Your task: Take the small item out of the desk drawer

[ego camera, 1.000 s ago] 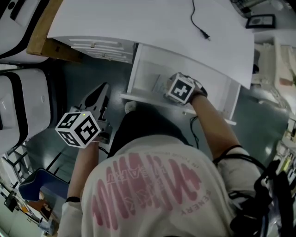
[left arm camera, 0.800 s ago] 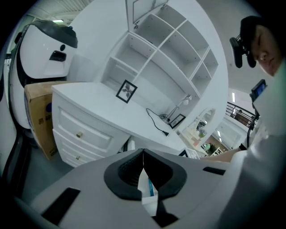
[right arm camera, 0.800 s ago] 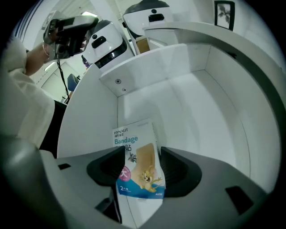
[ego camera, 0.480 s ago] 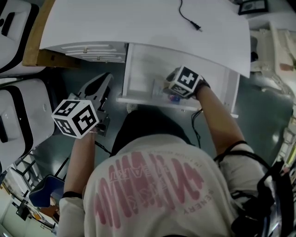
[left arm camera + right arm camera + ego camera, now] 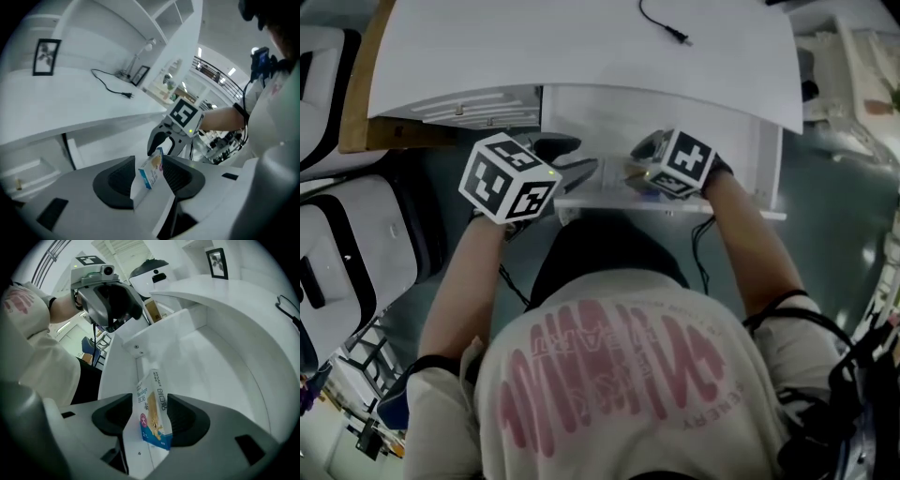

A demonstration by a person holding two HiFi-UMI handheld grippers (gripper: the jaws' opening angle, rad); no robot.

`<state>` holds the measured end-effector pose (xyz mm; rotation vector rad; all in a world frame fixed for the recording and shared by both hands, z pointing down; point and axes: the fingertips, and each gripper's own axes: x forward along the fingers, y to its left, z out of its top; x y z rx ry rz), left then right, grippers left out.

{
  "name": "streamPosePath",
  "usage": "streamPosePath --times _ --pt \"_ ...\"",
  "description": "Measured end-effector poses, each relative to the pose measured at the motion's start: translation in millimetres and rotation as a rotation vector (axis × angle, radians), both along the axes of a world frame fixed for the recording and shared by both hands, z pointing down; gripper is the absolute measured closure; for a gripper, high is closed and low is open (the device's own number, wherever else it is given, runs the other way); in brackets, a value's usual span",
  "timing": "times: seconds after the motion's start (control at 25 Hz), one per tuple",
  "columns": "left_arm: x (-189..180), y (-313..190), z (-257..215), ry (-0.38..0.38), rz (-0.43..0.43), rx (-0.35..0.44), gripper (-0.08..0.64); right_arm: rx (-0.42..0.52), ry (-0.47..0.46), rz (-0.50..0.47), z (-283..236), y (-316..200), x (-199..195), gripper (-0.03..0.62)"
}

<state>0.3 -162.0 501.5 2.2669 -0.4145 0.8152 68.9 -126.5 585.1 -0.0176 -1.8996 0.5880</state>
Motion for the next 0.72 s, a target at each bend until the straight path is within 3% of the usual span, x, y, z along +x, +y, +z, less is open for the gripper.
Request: streamPosePath --times 0.12,0.28,0.48,0.72 --pt "24.6 8.4 24.3 -0.058 0.156 -0.024 0.336 0.011 -0.024 0.028 -4.0 1.8 0.0 0.345" --pt "46.5 20.1 54.4 -0.101 0.273 -0.076 0.321 0.012 -0.054 0.05 -9.1 7.0 0.7 0.345" --pt "58.9 28.3 78.9 -0.159 0.35 -0.104 0.321 0.008 -0.081 0.061 -14.9 10.3 -0.1 0.345" --pt "67.6 30.9 91.4 -0.169 0.36 -0.134 0.322 0.008 -0.093 0.054 -16.5 12.0 -0.1 0.339"
